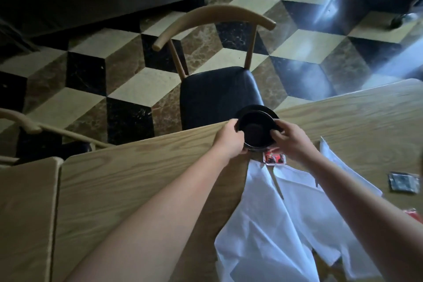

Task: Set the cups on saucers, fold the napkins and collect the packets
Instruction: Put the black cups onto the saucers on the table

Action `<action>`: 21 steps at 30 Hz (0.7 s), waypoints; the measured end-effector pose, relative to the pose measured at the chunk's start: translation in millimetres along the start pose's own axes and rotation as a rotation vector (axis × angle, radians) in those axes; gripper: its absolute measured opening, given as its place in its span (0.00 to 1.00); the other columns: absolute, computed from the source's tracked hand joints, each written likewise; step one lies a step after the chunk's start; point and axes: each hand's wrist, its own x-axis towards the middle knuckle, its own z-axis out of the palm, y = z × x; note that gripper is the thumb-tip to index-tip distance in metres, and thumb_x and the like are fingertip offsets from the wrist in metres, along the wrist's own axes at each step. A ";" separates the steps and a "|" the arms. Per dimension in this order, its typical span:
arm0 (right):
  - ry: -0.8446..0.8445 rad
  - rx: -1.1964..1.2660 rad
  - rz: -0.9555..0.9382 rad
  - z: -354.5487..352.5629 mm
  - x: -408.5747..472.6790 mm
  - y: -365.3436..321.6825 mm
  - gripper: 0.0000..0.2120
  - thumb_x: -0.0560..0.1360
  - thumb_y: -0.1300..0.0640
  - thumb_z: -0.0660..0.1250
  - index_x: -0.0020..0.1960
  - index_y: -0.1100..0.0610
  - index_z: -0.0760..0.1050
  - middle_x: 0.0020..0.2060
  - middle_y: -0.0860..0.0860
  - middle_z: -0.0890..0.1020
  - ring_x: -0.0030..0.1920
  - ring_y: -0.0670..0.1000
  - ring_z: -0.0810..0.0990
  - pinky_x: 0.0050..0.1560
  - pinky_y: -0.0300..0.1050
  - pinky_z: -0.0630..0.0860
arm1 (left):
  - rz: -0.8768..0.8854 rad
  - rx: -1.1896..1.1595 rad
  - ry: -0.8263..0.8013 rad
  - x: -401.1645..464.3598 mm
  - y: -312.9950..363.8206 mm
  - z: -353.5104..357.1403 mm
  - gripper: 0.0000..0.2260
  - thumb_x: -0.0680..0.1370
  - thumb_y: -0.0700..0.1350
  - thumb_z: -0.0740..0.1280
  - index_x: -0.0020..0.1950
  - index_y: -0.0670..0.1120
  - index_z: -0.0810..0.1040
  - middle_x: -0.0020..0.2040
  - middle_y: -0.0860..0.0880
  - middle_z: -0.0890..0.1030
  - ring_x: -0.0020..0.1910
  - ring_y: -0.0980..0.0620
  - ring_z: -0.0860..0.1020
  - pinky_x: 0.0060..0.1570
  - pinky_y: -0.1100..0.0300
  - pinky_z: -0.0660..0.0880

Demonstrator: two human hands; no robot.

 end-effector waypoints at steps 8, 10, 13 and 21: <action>-0.007 0.061 0.047 -6.9 27.4 6.6 0.15 0.78 0.65 0.58 0.57 0.55 0.79 0.39 0.59 0.84 0.35 0.56 0.87 0.32 0.46 0.84 | -0.004 0.146 -0.019 38.8 10.0 12.6 0.16 0.77 0.37 0.58 0.60 0.51 0.75 0.52 0.46 0.80 0.45 0.39 0.85 0.47 0.44 0.83; -0.010 0.063 0.053 -6.9 30.6 8.5 0.15 0.79 0.65 0.58 0.59 0.56 0.79 0.40 0.59 0.84 0.37 0.57 0.87 0.33 0.44 0.84 | -0.016 0.141 -0.025 42.4 10.5 13.4 0.16 0.78 0.37 0.58 0.61 0.51 0.74 0.49 0.51 0.78 0.38 0.43 0.85 0.42 0.47 0.84; -0.032 0.095 0.062 -4.3 33.5 11.1 0.14 0.80 0.64 0.59 0.61 0.55 0.78 0.42 0.61 0.85 0.39 0.60 0.87 0.37 0.49 0.85 | -0.013 0.152 -0.024 45.5 9.7 13.7 0.16 0.79 0.36 0.57 0.62 0.50 0.74 0.49 0.52 0.77 0.34 0.45 0.85 0.41 0.48 0.84; -0.064 0.150 0.074 -0.2 40.7 14.1 0.14 0.81 0.62 0.61 0.65 0.54 0.77 0.39 0.59 0.84 0.41 0.61 0.87 0.44 0.58 0.85 | -0.036 0.072 -0.030 47.7 8.3 9.1 0.17 0.80 0.35 0.59 0.67 0.47 0.73 0.59 0.42 0.78 0.43 0.41 0.85 0.41 0.49 0.84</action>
